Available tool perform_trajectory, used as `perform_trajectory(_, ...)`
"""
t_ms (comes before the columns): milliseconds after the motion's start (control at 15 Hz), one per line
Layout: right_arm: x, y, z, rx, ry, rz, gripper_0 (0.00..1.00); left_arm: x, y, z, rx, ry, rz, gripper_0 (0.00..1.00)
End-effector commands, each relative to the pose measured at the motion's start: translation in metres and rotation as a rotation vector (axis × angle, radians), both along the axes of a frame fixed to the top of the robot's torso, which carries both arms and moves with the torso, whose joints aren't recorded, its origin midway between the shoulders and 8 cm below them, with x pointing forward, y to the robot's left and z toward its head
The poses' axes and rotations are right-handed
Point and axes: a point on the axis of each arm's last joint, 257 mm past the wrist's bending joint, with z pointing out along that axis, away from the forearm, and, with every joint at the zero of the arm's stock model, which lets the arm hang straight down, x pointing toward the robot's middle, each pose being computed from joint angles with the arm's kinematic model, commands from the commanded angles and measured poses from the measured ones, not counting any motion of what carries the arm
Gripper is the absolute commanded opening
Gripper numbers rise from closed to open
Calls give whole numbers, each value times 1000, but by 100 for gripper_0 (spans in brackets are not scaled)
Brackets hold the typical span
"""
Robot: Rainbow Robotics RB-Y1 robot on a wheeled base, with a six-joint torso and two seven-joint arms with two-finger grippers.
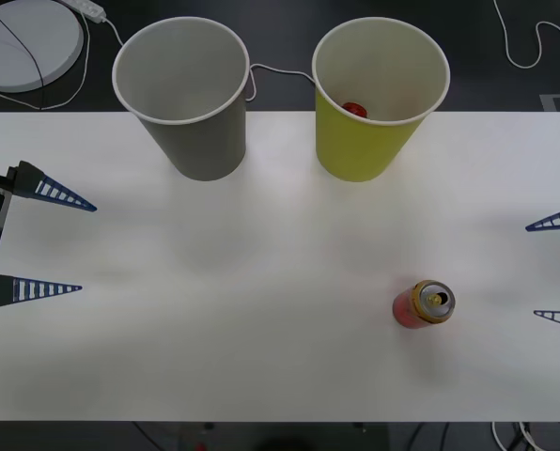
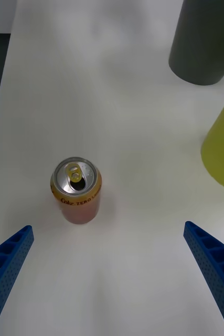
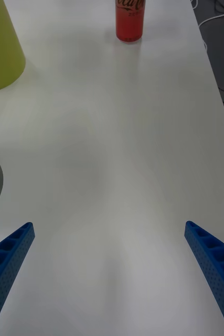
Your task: Put the can into the green bin and the plastic bottle into the gray bin
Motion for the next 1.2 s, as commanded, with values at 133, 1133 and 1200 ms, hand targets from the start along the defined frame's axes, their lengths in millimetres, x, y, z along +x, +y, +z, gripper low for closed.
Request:
perform_trajectory(133, -9, -21, -17, 40, -22, -3, 100, 0, 0, 0, 0, 0, 0, 100)
perform_trajectory(1133, -10, -67, -87, 227, -41, -108, 100, 0, 0, 0, 0, 0, 0, 100)
perform_trajectory(1200, -9, -65, -90, 237, -38, -113, 100, 0, 0, 0, 0, 0, 0, 100)
